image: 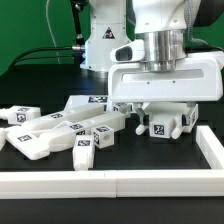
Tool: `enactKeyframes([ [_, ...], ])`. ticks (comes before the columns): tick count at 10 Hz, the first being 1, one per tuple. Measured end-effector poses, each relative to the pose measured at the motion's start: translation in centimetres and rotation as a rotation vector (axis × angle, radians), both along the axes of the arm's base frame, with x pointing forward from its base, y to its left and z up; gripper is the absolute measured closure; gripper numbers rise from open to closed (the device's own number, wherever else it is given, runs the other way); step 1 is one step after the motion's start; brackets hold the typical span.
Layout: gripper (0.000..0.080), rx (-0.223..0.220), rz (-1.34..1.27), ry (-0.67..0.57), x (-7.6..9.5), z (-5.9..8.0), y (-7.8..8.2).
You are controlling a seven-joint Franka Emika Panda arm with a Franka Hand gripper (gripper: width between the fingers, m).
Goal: Assemble chair
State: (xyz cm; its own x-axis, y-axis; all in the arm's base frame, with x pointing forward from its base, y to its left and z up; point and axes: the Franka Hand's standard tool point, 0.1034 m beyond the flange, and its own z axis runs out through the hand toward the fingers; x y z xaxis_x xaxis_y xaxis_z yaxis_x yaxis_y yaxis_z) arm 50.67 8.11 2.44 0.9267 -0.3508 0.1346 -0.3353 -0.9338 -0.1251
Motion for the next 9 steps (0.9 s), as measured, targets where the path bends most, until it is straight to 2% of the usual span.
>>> enactKeyframes([
  [2,0.0155,0.007,0.003,0.039,0.0,0.7,-0.5],
  [4,0.0151,0.030,-0.011,0.094,0.5,3.1,-1.0],
  [5,0.0151,0.038,-0.017,0.115,0.7,3.6,-1.1],
  [9,0.0151,0.041,-0.006,0.138,0.6,3.3,-1.3],
])
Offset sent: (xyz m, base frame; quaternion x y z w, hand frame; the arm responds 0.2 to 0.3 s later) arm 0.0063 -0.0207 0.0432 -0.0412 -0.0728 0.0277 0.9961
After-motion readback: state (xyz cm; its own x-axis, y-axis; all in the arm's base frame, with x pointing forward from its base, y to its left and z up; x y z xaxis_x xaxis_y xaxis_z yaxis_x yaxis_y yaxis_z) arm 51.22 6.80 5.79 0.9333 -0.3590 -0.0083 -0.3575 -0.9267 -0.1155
